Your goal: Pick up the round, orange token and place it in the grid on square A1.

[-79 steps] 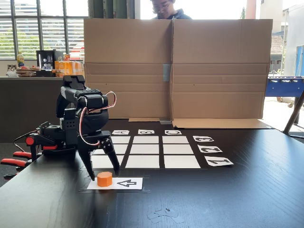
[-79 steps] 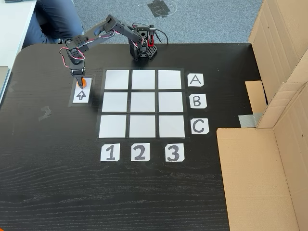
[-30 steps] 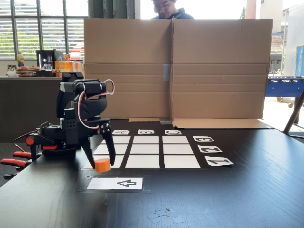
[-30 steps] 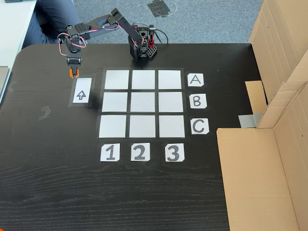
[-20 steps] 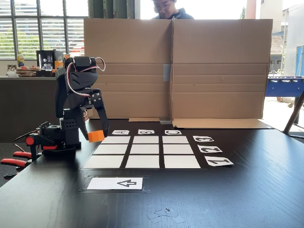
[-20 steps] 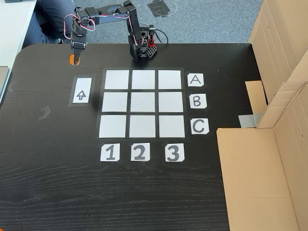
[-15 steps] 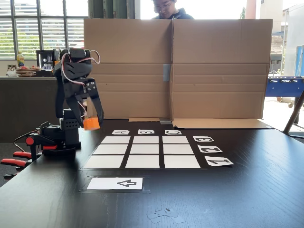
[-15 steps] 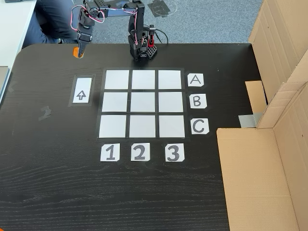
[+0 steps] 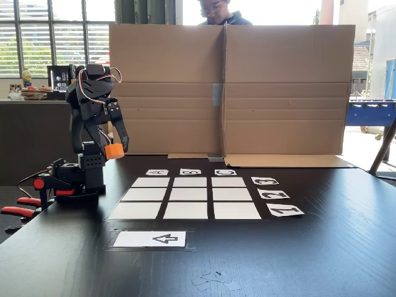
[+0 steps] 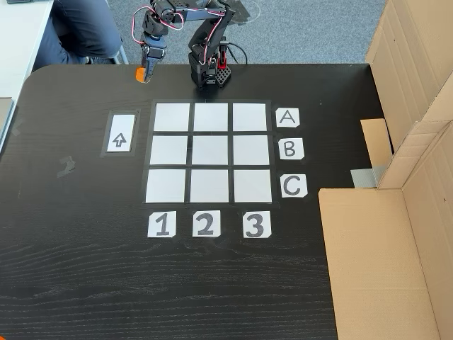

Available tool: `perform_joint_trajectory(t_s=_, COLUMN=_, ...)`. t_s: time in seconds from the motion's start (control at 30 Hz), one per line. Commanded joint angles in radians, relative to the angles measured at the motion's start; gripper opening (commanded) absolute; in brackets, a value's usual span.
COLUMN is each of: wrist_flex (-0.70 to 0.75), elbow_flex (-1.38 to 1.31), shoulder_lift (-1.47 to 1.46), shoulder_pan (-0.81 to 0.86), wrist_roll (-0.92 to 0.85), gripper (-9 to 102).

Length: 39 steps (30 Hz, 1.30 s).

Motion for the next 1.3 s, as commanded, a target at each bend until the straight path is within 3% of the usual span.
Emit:
perform_joint_trajectory(t_s=0.0, wrist_flex=-0.003, elbow_flex=0.061, shoulder_lift=0.058, shoulder_pan=-0.029, wrist_roll=-0.015, gripper=11)
perform_joint_trajectory(t_s=0.47, wrist_flex=-0.028, elbow_flex=0.293, shoulder_lift=-0.008, shoulder_pan=-0.158, wrist_roll=-0.020, gripper=11)
perform_joint_trajectory(t_s=1.27, wrist_flex=-0.284, elbow_flex=0.333, shoulder_lift=-0.296, shoulder_pan=-0.230, wrist_roll=-0.020, gripper=11)
